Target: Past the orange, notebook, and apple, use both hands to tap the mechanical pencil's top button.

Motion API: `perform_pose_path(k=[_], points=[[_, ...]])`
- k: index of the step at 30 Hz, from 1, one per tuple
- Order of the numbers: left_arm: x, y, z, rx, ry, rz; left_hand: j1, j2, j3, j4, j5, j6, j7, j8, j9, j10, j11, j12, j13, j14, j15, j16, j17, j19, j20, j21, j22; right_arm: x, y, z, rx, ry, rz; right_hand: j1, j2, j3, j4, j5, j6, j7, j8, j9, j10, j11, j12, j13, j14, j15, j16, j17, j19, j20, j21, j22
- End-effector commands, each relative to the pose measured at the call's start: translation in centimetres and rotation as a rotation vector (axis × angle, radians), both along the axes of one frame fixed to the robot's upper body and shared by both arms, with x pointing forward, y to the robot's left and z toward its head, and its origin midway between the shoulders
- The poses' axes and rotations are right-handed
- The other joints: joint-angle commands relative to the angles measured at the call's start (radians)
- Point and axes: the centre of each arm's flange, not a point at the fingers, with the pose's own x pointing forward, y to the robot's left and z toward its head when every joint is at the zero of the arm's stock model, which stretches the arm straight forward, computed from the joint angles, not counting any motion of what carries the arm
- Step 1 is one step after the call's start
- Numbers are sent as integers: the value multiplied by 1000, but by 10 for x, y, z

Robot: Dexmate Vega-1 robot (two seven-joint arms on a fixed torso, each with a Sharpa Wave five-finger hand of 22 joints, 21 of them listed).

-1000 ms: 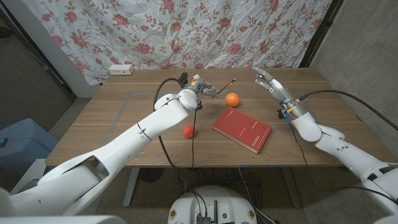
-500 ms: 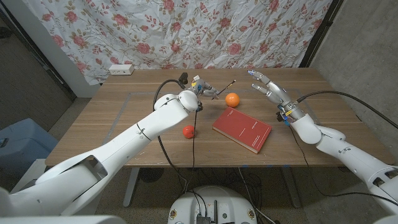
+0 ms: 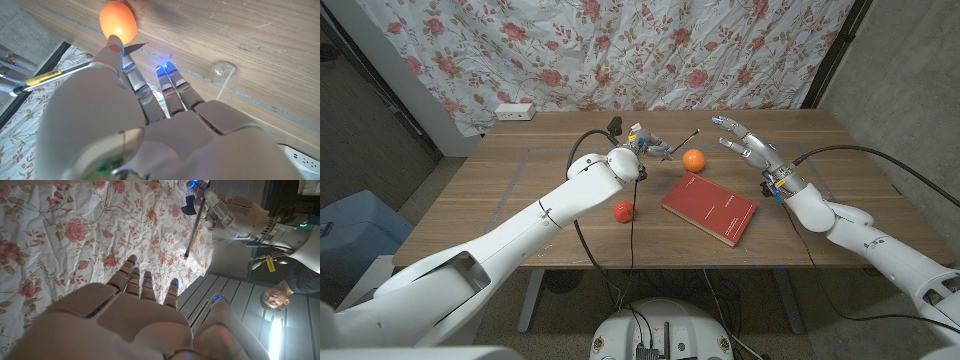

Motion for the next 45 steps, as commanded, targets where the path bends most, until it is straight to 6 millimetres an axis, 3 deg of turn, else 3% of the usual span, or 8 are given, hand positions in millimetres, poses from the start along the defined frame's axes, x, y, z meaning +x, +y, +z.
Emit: perform_pose_path(k=[1, 45], points=[[-2, -1, -4, -11, -5, 1, 4, 9, -5, 3, 5, 2, 4, 5, 5, 21, -13, 5, 4, -3, -168, 5, 1, -2, -84, 2, 5, -3, 9, 1, -5, -7, 14, 0, 3, 0, -5, -5, 10, -1, -5, -1, -14, 3, -3, 1, -7, 0, 0, 6, -2, -2, -2, 3], [1, 1, -2, -13, -27, 1, 5, 11, -13, 2, 6, 3, 4, 6, 6, 21, -13, 4, 4, 0, -168, 5, 1, -4, -83, 2, 5, 5, 18, -3, -22, 19, 33, -19, 9, -3, -3, -4, 32, -1, -13, -3, -25, -18, 3, -2, -23, -14, 5, 13, -10, -12, 3, 2]])
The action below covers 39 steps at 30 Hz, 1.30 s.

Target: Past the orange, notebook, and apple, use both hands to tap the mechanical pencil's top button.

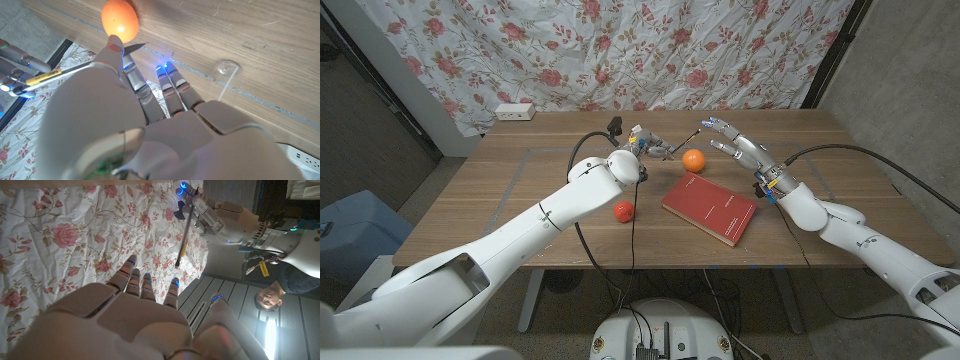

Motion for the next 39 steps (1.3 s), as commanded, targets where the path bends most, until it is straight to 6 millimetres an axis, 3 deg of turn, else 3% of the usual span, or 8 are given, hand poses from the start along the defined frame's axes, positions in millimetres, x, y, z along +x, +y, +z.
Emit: perform_pose_path(k=[1, 39], points=[[0, 2, 0, -6, -3, 8, 0, 8, -5, 2, 7, 2, 3, 6, 0, 21, -13, 4, 4, 0, -168, 5, 1, -4, -83, 2, 5, 3, 1, -1, 6, 9, 5, -10, 0, -3, -3, -4, 7, -4, -2, 1, 0, -4, 3, 2, -1, -3, 6, 4, -3, -6, 3, 3], [1, -2, -6, -18, -12, 2, 2, 11, -12, 2, 8, 0, 6, 6, 1, 21, -13, 4, 4, -2, -168, 4, 0, -7, -84, 1, 5, 5, 3, -4, -7, 14, 1, -22, 2, -4, -1, -2, 24, -4, -6, 0, -5, -14, 4, 2, -6, -11, 9, 7, -4, -11, 5, 2]])
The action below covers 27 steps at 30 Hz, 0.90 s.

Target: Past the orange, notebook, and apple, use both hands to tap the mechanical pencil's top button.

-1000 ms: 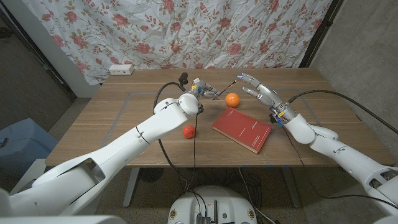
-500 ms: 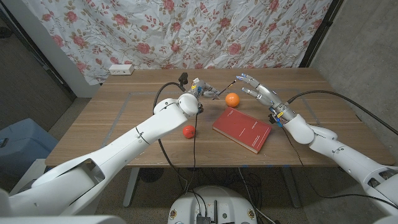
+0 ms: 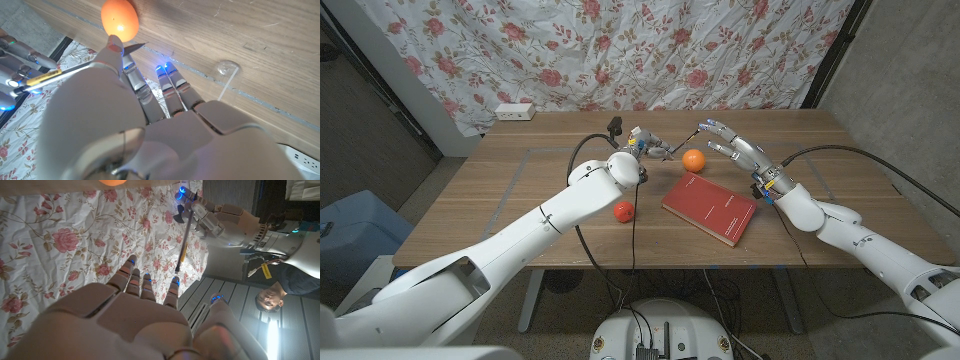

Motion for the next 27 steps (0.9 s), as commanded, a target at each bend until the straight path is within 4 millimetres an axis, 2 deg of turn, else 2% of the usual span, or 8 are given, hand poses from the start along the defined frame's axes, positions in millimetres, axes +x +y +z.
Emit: perform_pose_path(k=[1, 27], points=[[0, -2, -2, -2, -4, -1, 5, 9, -4, 2, 7, 1, 5, 7, 2, 22, -13, 4, 4, -2, -168, 4, 0, -3, -88, 2, 5, 0, -1, -1, -3, 2, 0, -14, 0, -4, -1, -2, 6, -4, -2, 0, -5, -6, 4, 2, 1, -4, 4, 2, 4, -3, 5, 2], [1, -2, -1, -12, -12, 5, 6, 10, -8, 2, 7, 1, 4, 7, 2, 20, -13, 3, 3, -2, -168, 4, 0, -5, -87, 2, 5, 4, 3, -2, -1, 18, 11, -20, 1, -3, 0, 0, 22, -3, -2, 0, -9, -9, 4, 2, -2, -10, 5, 3, 6, -6, 6, 2]])
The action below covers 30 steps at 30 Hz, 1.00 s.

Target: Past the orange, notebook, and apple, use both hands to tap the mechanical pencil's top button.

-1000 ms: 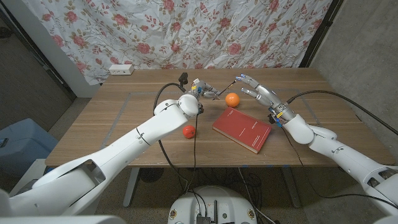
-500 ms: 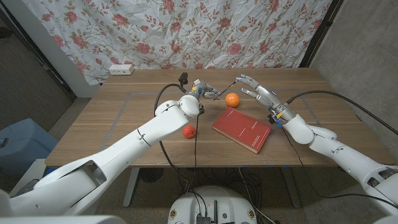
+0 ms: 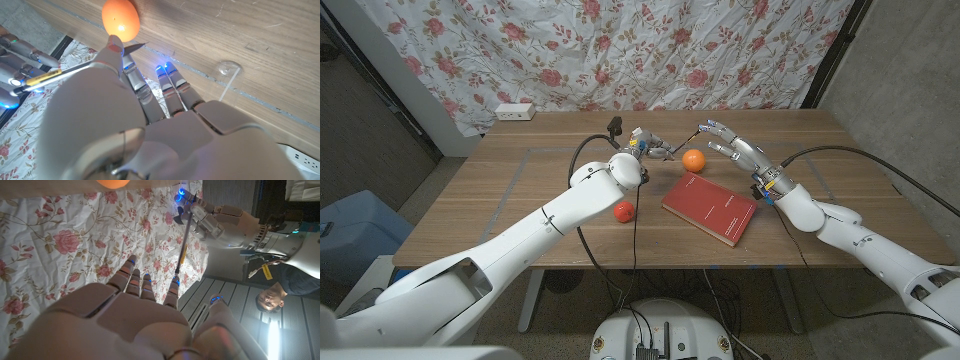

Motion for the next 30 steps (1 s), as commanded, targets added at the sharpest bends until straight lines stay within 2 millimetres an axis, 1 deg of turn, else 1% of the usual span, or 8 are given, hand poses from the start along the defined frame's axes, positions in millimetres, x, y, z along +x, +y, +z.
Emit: perform_pose_path(k=[1, 18, 27, 30], points=[[0, 0, 0, -8, -6, 5, 4, 8, -5, -2, 4, 1, 3, 6, 2, 20, -13, 4, 4, -2, -168, 4, 0, -4, -87, 2, 5, 3, 3, -1, -1, 12, 10, -2, -3, -2, 0, 0, 9, 0, -2, 0, -4, -4, 4, 2, -1, -2, 5, 3, 5, -6, 6, 2], [2, 0, 0, -12, -13, 5, 6, 10, -7, -2, 4, -1, 6, 5, 2, 20, -13, 4, 4, -2, -168, 4, 0, -6, -86, 1, 5, 5, 8, -4, 6, 27, 26, -7, -1, -1, 2, 2, 24, 1, -1, 0, -7, -11, 4, 2, -2, -4, 5, 4, 6, -11, 6, 2], [3, -1, 0, -10, -15, 0, 6, 10, -9, -2, 4, 0, 5, 6, 2, 20, -13, 5, 4, -2, -168, 4, 0, -6, -87, 2, 5, 6, 9, -4, 7, 28, 28, -10, -2, -1, 3, 2, 33, 1, 0, 0, -8, -15, 5, 2, -6, -12, 5, 4, 5, -14, 6, 2], [4, -1, 0, -12, -16, -3, 6, 10, -9, -2, 4, 0, 5, 6, 2, 21, -13, 5, 4, -2, -168, 4, 0, -6, -87, 2, 5, 6, 9, -4, 8, 30, 29, -11, -3, -2, 3, 2, 39, 1, 0, 0, -9, -27, 5, 2, -8, -21, 5, 5, 6, -18, 6, 2]])
